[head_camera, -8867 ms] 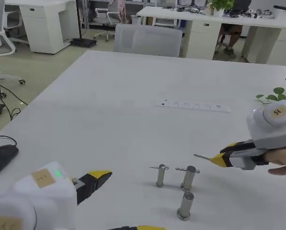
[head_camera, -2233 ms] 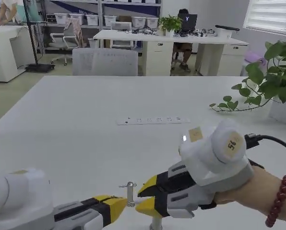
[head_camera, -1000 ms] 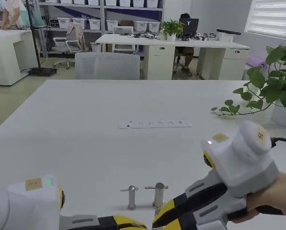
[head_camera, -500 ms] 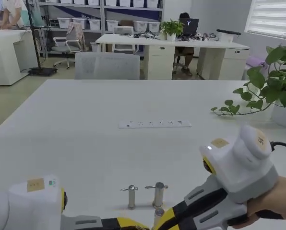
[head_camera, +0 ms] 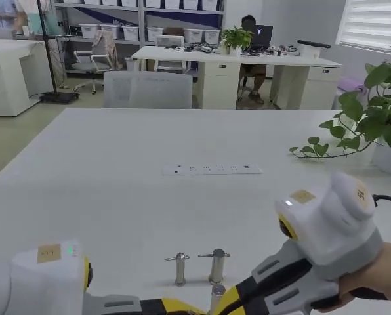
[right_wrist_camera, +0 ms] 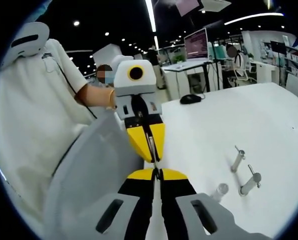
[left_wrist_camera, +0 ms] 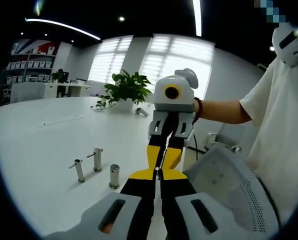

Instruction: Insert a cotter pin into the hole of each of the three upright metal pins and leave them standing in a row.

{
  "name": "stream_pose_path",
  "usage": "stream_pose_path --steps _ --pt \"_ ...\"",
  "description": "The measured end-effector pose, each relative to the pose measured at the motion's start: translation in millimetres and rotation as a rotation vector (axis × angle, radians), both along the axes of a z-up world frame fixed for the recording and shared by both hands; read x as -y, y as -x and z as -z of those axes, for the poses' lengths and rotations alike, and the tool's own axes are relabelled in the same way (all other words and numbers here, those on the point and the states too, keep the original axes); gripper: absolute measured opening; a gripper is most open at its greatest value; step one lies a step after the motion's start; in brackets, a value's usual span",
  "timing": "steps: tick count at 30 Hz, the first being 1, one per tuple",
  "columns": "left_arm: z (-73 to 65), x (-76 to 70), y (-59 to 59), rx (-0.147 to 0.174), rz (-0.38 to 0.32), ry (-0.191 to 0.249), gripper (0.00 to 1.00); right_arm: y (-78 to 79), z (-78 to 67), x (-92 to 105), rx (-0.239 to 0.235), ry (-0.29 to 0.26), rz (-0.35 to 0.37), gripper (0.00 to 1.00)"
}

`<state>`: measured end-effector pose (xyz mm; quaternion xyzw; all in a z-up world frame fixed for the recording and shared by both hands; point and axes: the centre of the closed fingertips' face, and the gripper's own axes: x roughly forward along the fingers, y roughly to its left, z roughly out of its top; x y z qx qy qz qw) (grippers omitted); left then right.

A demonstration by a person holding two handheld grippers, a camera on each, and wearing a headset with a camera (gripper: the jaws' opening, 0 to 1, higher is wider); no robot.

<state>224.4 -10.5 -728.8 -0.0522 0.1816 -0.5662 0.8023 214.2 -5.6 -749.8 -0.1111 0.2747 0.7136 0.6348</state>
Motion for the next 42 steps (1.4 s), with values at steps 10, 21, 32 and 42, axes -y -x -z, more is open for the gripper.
stream_pose_path --steps 10,21,32,42 --pt "1.5 1.2 -4.8 0.035 -0.025 -0.013 0.02 -4.2 1.8 1.0 0.094 0.035 -0.03 0.03" --pt "7.9 -1.8 -10.9 0.079 -0.061 -0.046 0.2 -20.2 7.6 12.8 0.188 0.133 -0.021 0.03" --pt "13.6 -8.7 -20.0 0.101 -0.121 -0.069 0.33 -37.6 16.0 31.5 0.277 0.253 -0.022 0.03" --pt "23.1 -14.0 -27.7 0.117 -0.176 -0.11 0.38 -59.9 35.0 51.0 0.35 0.402 -0.008 0.03"
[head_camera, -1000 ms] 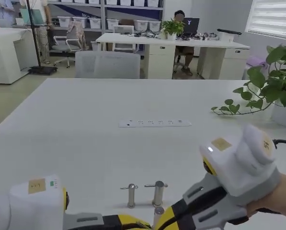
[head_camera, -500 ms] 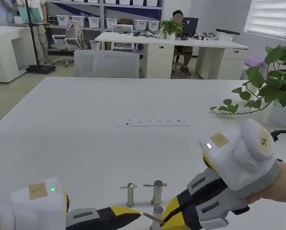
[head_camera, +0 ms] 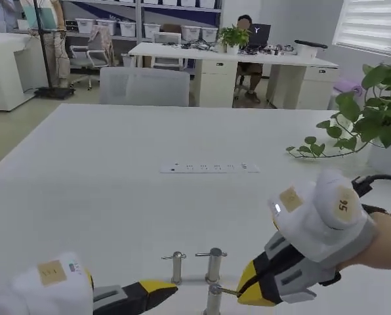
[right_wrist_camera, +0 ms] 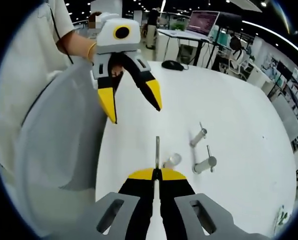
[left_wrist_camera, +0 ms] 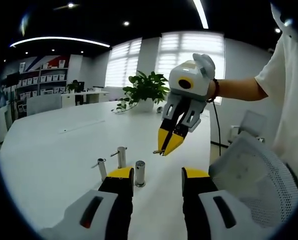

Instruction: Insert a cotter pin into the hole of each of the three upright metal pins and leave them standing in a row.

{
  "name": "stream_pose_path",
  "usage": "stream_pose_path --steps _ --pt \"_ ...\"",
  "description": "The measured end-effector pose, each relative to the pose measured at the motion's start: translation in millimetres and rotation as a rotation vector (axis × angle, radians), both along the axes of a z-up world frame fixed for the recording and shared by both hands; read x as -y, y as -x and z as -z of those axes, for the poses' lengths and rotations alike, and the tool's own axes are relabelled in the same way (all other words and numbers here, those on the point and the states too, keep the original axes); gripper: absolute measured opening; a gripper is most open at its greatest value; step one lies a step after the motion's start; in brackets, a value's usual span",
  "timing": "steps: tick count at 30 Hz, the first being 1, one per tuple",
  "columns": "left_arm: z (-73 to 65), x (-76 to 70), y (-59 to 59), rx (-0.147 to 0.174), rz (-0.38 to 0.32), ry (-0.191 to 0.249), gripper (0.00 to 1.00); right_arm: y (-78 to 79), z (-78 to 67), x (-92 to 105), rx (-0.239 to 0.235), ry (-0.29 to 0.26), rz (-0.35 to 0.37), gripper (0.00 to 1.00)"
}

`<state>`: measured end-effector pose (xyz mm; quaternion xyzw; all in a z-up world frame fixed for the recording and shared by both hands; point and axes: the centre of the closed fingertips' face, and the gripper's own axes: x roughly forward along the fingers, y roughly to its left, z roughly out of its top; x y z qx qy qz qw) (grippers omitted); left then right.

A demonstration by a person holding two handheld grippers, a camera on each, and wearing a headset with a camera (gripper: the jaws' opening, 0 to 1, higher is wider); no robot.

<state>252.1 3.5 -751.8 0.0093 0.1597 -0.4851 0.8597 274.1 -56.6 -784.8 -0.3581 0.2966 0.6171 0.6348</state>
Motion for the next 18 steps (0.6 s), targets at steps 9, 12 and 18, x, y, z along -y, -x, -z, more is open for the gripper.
stream_pose_path --steps 9,12,18 --pt "13.0 -3.2 -5.9 -0.012 -0.051 -0.03 0.38 -13.0 11.2 12.6 0.028 0.065 0.0 0.03" --pt "17.5 -1.6 -8.4 -0.014 -0.051 -0.05 0.38 -16.6 16.1 16.7 0.033 0.088 -0.001 0.03" --pt "21.1 2.8 -16.0 -0.006 -0.05 -0.07 0.38 -21.8 23.5 24.4 0.046 0.126 -0.009 0.03"
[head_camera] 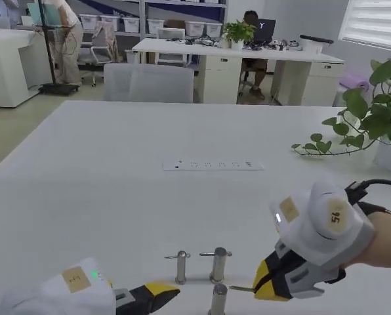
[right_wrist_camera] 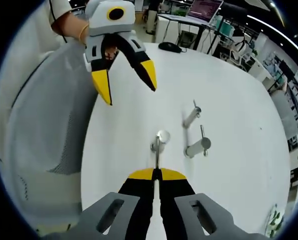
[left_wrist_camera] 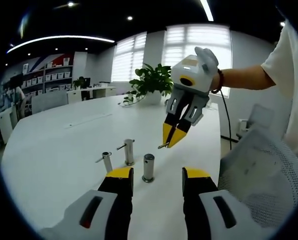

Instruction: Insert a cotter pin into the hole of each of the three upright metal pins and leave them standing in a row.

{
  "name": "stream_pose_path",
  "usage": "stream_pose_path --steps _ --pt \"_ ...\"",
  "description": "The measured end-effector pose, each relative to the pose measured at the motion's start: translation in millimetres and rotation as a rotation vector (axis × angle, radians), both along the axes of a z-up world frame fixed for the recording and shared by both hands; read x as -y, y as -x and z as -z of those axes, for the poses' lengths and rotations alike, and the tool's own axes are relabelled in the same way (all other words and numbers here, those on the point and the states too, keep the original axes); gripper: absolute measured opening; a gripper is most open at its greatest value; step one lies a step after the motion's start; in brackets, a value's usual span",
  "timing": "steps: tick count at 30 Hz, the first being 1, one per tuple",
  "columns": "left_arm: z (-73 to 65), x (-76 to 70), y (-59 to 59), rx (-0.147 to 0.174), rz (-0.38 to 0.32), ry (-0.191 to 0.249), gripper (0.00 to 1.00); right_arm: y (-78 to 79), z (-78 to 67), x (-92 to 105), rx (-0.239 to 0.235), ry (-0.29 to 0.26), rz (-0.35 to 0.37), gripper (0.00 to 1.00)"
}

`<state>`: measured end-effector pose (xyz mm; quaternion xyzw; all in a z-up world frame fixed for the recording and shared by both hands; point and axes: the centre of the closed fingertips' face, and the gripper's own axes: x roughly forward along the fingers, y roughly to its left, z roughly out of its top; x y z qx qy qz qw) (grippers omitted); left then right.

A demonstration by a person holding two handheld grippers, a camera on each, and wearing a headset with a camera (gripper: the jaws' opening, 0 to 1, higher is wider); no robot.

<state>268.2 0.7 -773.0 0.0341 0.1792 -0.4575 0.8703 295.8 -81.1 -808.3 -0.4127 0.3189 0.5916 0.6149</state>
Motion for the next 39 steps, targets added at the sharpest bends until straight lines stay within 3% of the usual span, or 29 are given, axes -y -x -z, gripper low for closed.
stream_pose_path --steps 6,24,39 --pt "8.8 3.2 -9.6 0.011 -0.001 -0.038 0.37 -5.9 6.5 5.8 0.008 0.027 0.004 0.03" --pt "38.4 23.2 -29.7 -0.012 0.02 -0.096 0.33 -13.8 20.3 5.9 0.025 0.073 -0.033 0.03" --pt "48.0 33.4 -39.7 -0.024 0.029 -0.098 0.22 -14.6 22.3 -1.4 0.025 0.084 -0.064 0.03"
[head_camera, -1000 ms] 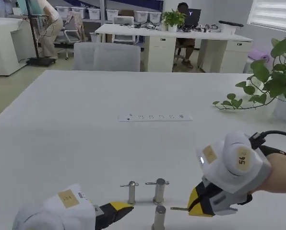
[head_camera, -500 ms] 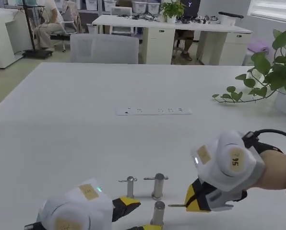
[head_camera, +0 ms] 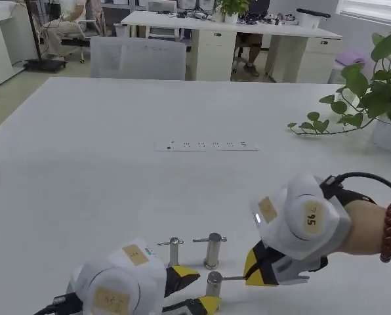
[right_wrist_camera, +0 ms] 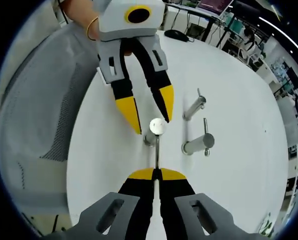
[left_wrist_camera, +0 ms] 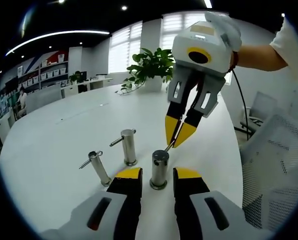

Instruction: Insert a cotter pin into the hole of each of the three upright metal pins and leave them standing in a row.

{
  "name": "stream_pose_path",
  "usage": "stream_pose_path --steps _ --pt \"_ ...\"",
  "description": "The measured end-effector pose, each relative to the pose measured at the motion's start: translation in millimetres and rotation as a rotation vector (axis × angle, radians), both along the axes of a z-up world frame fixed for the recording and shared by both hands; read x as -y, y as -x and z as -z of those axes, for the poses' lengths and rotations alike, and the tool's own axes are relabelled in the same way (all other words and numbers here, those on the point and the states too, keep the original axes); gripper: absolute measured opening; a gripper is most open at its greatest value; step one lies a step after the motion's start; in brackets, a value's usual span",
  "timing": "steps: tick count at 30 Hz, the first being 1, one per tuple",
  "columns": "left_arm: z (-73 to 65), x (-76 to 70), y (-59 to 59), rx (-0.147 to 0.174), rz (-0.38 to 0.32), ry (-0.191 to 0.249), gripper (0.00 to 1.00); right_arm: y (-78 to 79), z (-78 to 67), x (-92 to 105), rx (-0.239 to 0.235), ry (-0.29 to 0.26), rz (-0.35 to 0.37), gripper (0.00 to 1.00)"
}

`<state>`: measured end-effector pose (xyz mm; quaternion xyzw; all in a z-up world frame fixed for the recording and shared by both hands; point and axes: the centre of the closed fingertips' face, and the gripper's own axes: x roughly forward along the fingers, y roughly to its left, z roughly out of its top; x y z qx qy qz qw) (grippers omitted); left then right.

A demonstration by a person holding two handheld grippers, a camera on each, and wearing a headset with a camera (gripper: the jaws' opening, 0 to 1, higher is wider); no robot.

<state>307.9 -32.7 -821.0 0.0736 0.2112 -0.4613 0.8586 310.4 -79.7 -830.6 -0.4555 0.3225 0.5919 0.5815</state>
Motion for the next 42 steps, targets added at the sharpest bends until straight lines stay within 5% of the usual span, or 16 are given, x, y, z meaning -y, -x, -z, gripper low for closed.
stream_pose_path --steps 16,42 --pt "6.6 8.0 -3.2 -0.019 0.001 0.006 0.12 -1.7 1.5 0.5 0.006 0.022 -0.011 0.03" --pt "11.8 8.5 -2.8 -0.036 -0.007 0.002 0.12 0.8 -4.4 -3.3 0.017 0.024 -0.027 0.04"
